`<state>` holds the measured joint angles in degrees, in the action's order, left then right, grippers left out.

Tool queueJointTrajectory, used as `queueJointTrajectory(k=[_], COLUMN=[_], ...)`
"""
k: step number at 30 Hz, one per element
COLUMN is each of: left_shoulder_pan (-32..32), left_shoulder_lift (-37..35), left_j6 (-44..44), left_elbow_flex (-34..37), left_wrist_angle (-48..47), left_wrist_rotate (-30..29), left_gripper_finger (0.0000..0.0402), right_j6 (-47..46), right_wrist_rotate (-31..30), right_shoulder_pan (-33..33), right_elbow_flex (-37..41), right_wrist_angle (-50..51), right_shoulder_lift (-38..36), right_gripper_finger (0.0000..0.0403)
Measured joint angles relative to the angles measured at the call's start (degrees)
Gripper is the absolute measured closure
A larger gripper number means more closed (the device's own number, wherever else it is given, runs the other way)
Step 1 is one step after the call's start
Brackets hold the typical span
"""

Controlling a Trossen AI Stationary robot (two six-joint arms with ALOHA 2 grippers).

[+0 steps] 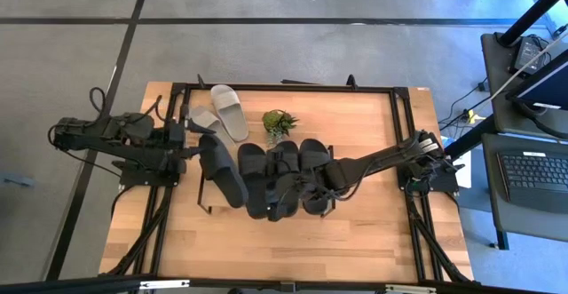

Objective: Pick and place slides into the shelf
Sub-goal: Put the black slide on the shelf

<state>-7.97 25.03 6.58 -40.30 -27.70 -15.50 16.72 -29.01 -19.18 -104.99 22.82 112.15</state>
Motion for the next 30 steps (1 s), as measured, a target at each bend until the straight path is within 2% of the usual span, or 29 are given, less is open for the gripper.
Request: queueJointTrajectory(k=[3,5,11,14,18,21,24,30], left_shoulder_pan=[0.0,0.0,-0.2,-1.3,-3.6,-5.3,-7.2,-12.8], left_shoulder_lift=[0.0,0.0,0.1,1.4,6.7,12.1,18.2,29.2], left_j6=[-0.1,-0.6,-6.5,-8.9,-9.8,-10.5,-10.5,-11.3], left_elbow_flex=[-0.9,-1.2,-2.8,-2.8,-2.8,-4.0,-7.8,-17.9], left_wrist_angle=[-0.4,-0.8,-4.1,-4.0,0.2,2.1,1.5,-6.9], left_wrist_rotate=[0.1,2.2,19.0,23.1,22.5,21.6,16.5,3.8], left_gripper_finger=[0.0219,0.0219,0.0219,0.0219,0.0219,0.0219,0.0219,0.0219], right_j6=[-2.5,-3.3,-6.0,-4.5,-4.7,-9.2,-14.5,-20.9], right_wrist_rotate=[0.3,0.4,0.7,0.7,0.8,1.4,2.2,1.4], right_shoulder_pan=[0.0,0.1,0.0,0.0,0.2,0.6,1.1,1.4], right_elbow_flex=[0.0,0.0,0.0,0.0,0.0,0.0,0.0,0.6], right_wrist_angle=[4.9,7.6,12.9,13.2,17.7,23.1,28.3,34.4], right_shoulder_lift=[-0.6,-0.6,-0.6,-0.6,-1.1,-2.8,-5.3,-11.5], right_gripper_finger=[0.0238,0.0238,0.0238,0.0238,0.0238,0.0238,0.0238,0.0238])
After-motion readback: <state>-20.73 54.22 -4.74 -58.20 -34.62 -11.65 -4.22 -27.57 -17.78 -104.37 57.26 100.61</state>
